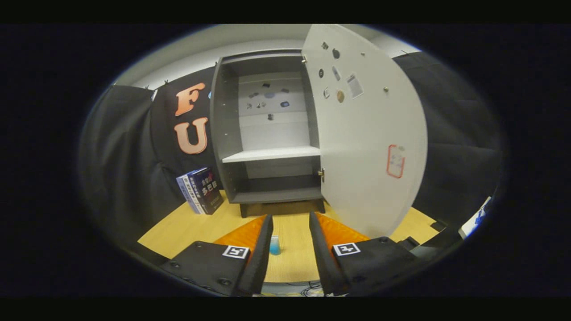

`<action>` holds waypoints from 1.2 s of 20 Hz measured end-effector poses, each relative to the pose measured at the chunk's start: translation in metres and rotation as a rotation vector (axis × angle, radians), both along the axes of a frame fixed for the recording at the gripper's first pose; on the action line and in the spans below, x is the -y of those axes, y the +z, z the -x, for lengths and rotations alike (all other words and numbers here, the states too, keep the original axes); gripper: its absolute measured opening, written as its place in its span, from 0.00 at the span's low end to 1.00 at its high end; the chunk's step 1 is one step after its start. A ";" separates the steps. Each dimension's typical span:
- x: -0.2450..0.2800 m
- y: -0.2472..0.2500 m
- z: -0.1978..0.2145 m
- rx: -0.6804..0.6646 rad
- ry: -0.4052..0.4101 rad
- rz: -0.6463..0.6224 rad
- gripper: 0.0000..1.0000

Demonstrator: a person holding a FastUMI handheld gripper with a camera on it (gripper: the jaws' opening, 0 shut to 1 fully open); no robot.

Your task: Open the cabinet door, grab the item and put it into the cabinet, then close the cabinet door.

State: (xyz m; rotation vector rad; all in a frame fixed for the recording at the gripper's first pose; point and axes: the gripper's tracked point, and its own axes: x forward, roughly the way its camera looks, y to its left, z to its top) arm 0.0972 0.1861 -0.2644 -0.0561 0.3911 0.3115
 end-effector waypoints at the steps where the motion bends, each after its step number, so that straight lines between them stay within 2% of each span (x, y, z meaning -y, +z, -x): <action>1: -0.008 -0.014 -0.002 -0.013 0.006 0.010 0.57; 5: -0.031 -0.067 -0.006 -0.074 0.016 0.048 0.72; 6: -0.036 -0.082 -0.008 -0.093 0.016 0.058 0.83; 7: -0.039 -0.096 -0.010 -0.111 0.014 0.071 0.87; 10: -0.045 -0.137 -0.018 -0.167 -0.002 0.113 0.93; 17: -0.055 -0.217 -0.035 -0.296 -0.041 0.146 0.93; 19: -0.052 -0.231 -0.040 -0.326 -0.068 0.137 0.90; 21: -0.049 -0.241 -0.045 -0.340 -0.086 0.141 0.84; 22: -0.048 -0.242 -0.047 -0.340 -0.092 0.145 0.75; 23: -0.047 -0.241 -0.049 -0.340 -0.097 0.147 0.71; 24: -0.049 -0.242 -0.051 -0.342 -0.101 0.150 0.60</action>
